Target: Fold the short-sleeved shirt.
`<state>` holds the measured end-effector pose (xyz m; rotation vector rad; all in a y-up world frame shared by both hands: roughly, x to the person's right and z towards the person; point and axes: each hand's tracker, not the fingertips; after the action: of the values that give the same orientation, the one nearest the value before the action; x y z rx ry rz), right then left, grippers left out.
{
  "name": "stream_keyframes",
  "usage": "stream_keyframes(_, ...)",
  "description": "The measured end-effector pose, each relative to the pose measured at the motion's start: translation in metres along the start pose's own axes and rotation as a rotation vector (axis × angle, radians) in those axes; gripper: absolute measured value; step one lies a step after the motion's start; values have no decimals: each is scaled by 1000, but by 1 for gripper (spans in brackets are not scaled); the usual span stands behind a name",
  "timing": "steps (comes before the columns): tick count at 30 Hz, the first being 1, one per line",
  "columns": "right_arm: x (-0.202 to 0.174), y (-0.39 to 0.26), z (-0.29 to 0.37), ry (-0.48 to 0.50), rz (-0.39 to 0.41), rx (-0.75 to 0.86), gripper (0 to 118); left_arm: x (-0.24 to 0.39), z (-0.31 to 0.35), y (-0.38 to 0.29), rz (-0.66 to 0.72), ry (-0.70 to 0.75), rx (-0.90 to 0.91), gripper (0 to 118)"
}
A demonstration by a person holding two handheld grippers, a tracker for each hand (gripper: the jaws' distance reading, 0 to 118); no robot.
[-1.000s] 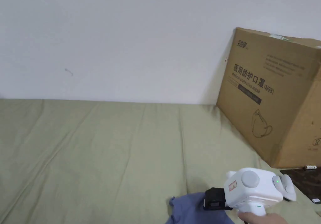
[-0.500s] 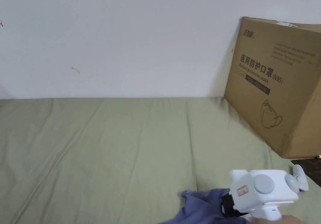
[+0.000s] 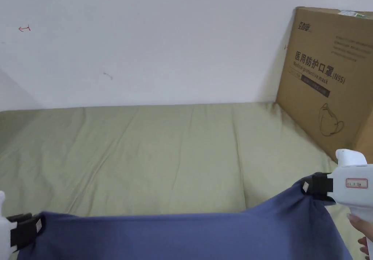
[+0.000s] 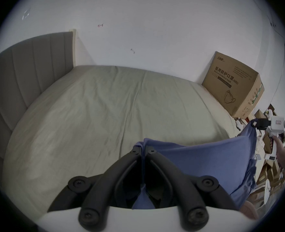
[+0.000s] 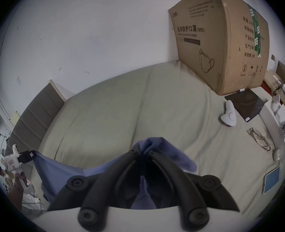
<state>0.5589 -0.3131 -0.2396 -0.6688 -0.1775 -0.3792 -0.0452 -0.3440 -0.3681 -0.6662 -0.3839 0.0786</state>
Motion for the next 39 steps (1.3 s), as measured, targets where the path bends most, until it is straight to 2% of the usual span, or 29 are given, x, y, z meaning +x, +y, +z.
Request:
stream_keyframes(3, -6, 4, 7, -8, -19, 48, 5, 6, -4, 10, -74, 25, 3, 2)
stream_keyframes(7, -7, -4, 20, -6, -19, 78, 5, 2, 0, 12, -60, 18, -7, 2)
stream_keyframes(13, 9, -57, 72, -11, -8, 79, 5, -3, 31, -19, -95, -39, -48, 2)
stream_keyframes(16, 20, -101, 108, -3, -38, 24, 5, -7, 55, -48, -121, -65, -89, 2)
stream_keyframes(20, 23, -159, 142, -24, 44, -105, 5, -11, 90, -94, -153, -97, -183, 2)
stream_keyframes(24, 32, -205, 128, -40, 12, -280, 5, -19, 90, -138, -142, -76, -310, 2)
stream_keyframes(27, 40, -226, 97, -78, 24, -359, 5, -30, 73, -159, -68, -79, -375, 2)
stream_keyframes(28, 47, -230, 85, -82, 9, -366, 5, -32, 70, -163, -47, -77, -388, 7)
stream_keyframes(29, 47, -230, 79, -88, -7, -369, 7, -32, 68, -165, -34, -71, -396, 28)
stream_keyframes(30, 45, -228, 77, -94, -7, -375, 18, -32, 67, -165, -39, -62, -398, 51)
stream_keyframes(31, 40, -225, 77, -117, 5, -371, 39, -36, 64, -165, -38, -61, -395, 80)
stream_keyframes(32, 36, -222, 80, -121, 27, -368, 74, -35, 66, -164, -39, -49, -394, 106)
stream_keyframes(33, 30, -217, 80, -125, 50, -378, 97, -32, 70, -161, -46, -44, -392, 109)
stream_keyframes(34, 25, -213, 81, -145, 76, -397, 110, -30, 75, -155, -50, -42, -383, 107)
stream_keyframes(37, 6, -193, 97, -116, 116, -365, 112, -15, 97, -132, -42, -63, -338, 107)
stream_keyframes(39, -13, -176, 114, -89, 138, -268, 112, 0, 121, -109, -40, -54, -210, 107)
